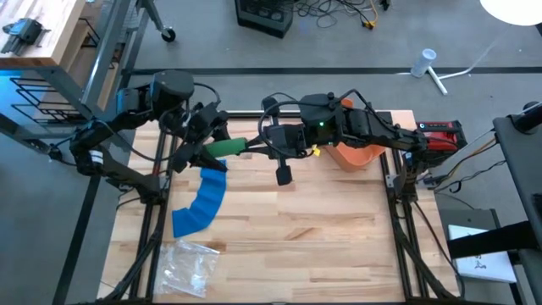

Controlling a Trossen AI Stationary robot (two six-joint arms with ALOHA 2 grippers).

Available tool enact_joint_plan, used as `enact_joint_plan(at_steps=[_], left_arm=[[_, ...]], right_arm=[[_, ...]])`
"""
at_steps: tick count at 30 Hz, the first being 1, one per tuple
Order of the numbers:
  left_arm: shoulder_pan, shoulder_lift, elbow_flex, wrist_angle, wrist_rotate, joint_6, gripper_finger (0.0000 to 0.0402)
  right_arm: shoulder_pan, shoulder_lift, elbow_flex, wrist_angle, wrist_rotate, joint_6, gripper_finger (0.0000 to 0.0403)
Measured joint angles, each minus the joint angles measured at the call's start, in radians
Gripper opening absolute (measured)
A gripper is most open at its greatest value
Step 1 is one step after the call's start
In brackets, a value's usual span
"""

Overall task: Roll bandage
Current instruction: Roll the green bandage

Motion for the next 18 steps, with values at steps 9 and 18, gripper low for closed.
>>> enact_joint_plan(at_steps=[9, 18], left_arm=[[0.021, -0.032, 0.0, -0.227, -0.021, 0.049, 0.0368], [0.022, -0.082, -0.005, -0.425, -0.208, 0.104, 0.0373]], right_arm=[[0.0, -0.046, 0.0, 0.026, 0.002, 0.005, 0.0003], [-0.001, -0.077, 0.0, -0.369, 0.144, 0.151, 0.0003]])
